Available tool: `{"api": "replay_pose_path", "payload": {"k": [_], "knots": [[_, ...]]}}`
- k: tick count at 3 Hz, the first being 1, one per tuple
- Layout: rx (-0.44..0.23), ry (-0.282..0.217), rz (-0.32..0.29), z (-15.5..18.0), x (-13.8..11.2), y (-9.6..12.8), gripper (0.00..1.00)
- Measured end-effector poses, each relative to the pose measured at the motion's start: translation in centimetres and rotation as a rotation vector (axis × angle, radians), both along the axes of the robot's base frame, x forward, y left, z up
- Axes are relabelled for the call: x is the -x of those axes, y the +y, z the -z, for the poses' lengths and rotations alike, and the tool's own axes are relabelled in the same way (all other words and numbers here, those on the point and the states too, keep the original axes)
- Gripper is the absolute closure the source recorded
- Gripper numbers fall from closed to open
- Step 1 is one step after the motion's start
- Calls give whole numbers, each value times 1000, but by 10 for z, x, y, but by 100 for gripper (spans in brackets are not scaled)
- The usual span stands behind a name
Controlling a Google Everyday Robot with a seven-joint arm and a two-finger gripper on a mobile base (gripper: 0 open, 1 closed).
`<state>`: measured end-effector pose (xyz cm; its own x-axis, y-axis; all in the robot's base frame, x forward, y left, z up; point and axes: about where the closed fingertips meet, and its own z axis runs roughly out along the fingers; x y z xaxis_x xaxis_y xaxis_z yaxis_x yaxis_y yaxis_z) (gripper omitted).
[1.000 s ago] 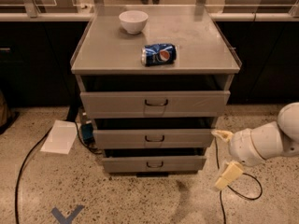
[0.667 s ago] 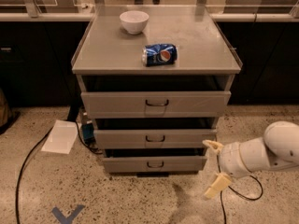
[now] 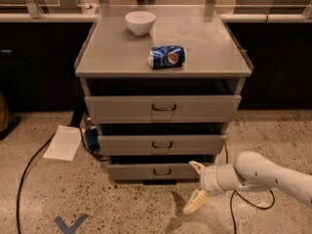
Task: Open bottom drawer
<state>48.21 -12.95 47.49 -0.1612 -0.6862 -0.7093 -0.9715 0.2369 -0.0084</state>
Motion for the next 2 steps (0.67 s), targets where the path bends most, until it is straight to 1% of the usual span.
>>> {"api": "replay_pose_path", "payload": {"k": [1,2], "knots": [[13,51,48,78,-22,7,0],[6,55,43,82,-22,10,0]]}}
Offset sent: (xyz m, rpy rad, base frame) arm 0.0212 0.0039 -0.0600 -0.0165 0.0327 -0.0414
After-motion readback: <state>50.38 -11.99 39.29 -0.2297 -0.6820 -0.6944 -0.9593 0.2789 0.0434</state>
